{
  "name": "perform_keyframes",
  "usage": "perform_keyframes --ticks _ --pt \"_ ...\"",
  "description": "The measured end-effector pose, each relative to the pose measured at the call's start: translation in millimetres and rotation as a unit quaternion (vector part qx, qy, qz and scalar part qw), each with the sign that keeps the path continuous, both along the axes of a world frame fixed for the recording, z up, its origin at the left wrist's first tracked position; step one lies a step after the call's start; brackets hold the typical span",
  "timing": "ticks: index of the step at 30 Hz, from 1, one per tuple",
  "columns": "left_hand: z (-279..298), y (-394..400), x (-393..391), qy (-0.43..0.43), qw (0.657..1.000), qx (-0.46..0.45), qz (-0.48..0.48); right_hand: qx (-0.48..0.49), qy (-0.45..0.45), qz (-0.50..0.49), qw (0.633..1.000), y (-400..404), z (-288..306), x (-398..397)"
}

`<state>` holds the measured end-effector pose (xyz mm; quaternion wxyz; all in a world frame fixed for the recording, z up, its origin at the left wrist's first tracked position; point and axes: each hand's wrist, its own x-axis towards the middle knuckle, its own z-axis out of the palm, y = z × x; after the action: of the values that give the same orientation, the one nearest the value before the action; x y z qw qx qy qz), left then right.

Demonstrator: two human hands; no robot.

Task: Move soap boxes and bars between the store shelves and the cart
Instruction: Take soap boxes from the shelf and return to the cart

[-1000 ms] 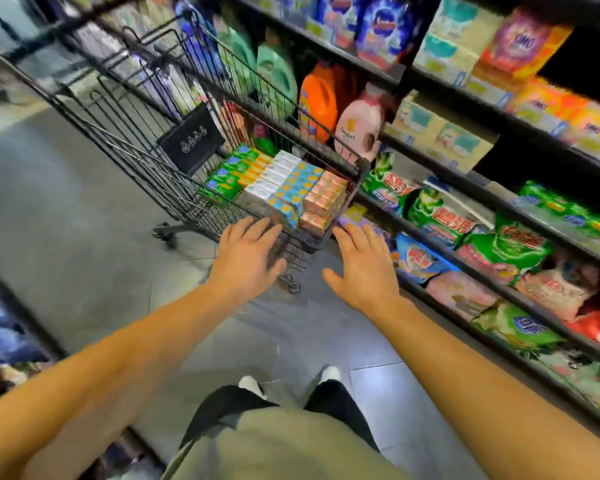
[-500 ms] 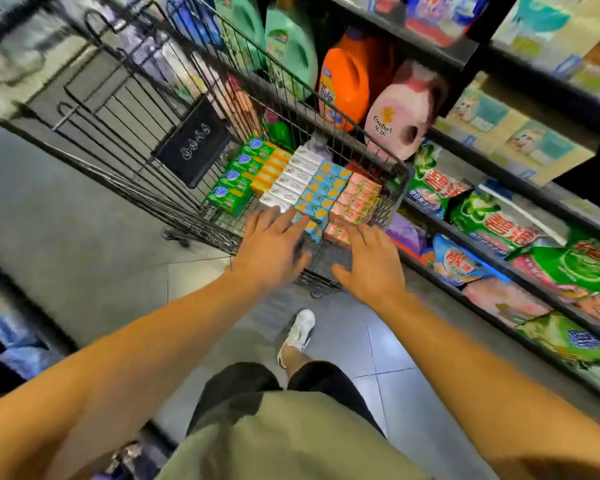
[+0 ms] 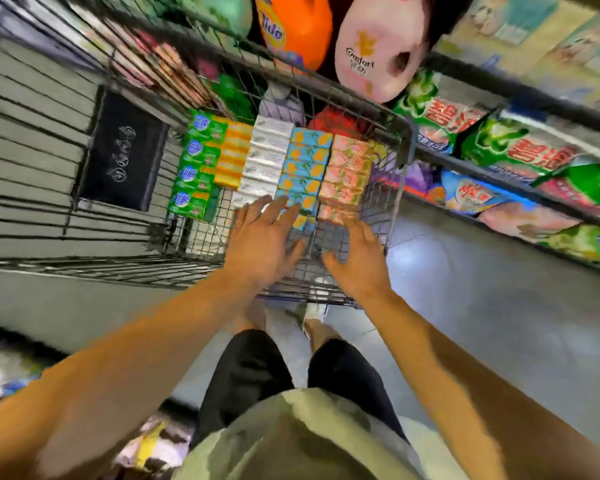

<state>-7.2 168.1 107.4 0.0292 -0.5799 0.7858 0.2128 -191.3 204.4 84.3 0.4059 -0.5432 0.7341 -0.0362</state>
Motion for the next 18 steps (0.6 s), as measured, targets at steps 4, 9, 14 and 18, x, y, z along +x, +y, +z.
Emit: perform_keyframes --ticks 4,9,14,18 --pt "-32 -22 12 -0.014 0.997 0.042 -0.066 0.013 -0.028 -0.106 0.994 -2 -35 16" --pt "-81 -49 27 -0.003 0.989 0.059 -0.135 0.071 -0.037 -0.232 0.970 -14 -74 35" --pt "-129 -75 34 0.014 0.982 0.053 -0.179 0.127 -0.041 -0.312 0.941 -42 -111 37" --pt "-159 -84 37 0.036 0.979 0.019 -0.199 0.158 -0.071 -0.387 0.906 -55 -131 32"
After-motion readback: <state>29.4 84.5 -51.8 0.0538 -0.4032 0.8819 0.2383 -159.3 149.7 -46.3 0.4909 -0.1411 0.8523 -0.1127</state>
